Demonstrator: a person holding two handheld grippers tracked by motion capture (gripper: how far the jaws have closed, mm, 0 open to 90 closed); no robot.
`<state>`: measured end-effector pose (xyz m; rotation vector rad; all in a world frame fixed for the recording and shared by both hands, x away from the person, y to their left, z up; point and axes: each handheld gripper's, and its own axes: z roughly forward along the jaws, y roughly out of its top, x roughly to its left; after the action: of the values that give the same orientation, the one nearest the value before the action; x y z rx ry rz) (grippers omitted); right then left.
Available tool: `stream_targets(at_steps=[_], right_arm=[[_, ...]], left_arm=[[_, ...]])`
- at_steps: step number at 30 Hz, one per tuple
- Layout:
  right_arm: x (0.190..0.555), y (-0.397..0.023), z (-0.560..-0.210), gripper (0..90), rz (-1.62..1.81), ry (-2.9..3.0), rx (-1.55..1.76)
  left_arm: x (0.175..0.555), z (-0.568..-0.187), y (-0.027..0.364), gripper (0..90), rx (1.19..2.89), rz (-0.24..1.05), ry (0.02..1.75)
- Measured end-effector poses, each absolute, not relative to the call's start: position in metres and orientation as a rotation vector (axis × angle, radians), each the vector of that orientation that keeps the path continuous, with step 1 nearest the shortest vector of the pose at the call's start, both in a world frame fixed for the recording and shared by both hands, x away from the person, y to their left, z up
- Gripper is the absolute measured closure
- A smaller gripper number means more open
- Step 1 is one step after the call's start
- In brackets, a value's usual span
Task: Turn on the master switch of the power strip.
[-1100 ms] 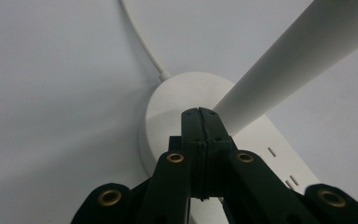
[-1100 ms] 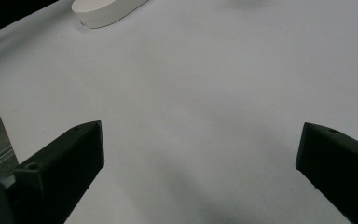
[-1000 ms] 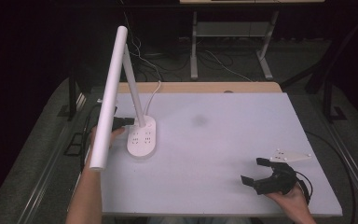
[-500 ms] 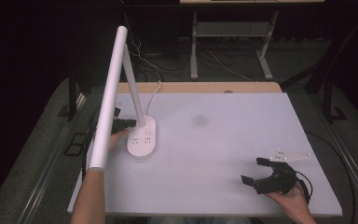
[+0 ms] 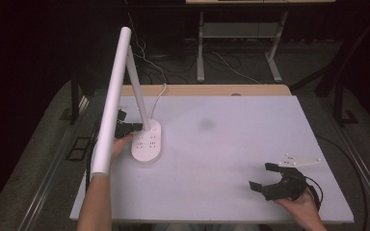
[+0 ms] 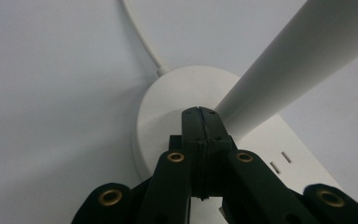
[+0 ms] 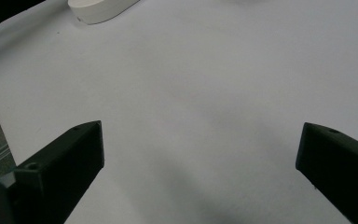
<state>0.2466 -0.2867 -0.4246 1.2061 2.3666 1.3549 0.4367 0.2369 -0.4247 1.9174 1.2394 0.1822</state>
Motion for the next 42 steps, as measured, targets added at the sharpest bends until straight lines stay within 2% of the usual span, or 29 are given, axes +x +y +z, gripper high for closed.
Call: stream_targets(at_steps=[3,10,21,30,42], right_arm=[[0.246,-0.286,-0.425,0.4,1.351,2.366,1.205],[0.245,-0.288,-0.424,0.4,1.353,2.361,1.201],[0.244,-0.289,-0.424,0.4,1.349,2.356,1.210],[0.246,-0.285,-0.425,0.4,1.343,2.371,1.203],[0.246,-0.285,-0.424,0.4,1.348,2.370,1.188]], left_arm=[[0.439,-0.428,0.239,90.0,1.875,0.146,1.259],[0.437,-0.427,0.234,90.0,1.897,0.194,1.247],[0.426,-0.431,0.253,90.0,1.808,0.181,1.272],[0.427,-0.433,0.252,90.0,1.795,0.184,1.285],[0.425,-0.422,0.227,90.0,1.954,0.384,1.314]])
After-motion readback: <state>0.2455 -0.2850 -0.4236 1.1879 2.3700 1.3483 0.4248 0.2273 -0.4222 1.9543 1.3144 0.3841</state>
